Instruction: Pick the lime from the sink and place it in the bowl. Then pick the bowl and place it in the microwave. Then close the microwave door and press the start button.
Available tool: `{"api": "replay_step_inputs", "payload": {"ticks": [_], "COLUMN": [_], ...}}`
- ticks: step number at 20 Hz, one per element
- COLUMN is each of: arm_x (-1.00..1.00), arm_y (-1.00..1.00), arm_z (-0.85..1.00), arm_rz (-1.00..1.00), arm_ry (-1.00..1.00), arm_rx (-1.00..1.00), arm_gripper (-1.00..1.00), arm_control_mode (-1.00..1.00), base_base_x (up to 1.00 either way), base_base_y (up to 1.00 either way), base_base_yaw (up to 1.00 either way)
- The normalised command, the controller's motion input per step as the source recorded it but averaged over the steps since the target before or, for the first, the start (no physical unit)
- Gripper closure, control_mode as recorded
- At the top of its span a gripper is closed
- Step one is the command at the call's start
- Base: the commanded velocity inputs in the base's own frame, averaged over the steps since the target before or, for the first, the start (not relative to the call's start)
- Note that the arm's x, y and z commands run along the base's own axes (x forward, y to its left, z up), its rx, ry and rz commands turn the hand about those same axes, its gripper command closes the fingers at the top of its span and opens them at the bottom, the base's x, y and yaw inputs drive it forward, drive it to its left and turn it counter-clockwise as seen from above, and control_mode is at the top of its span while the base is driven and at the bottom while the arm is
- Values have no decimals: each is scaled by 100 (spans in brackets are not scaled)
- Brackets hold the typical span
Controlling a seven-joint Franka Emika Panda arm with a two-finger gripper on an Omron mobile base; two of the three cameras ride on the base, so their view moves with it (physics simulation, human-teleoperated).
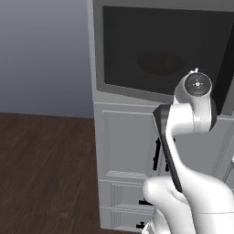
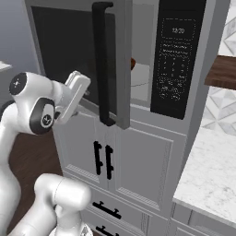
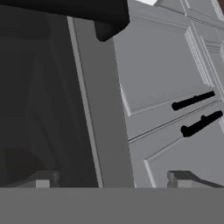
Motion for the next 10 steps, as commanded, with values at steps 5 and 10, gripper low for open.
{"api": "replay_step_inputs", "payload": {"ticks": [5, 10], "arm_x": [54, 52], "arm_y": [-10, -11], "arm_z": [0, 0], "arm_rz": [0, 0], "arm_ry": [0, 0], "arm_rx": [3, 3], "arm_gripper": [-100, -100], "arm_control_mode": [-100, -100], "base_base_x": [0, 0], "base_base_y": [0, 0], "base_base_yaw": [0, 0]}}
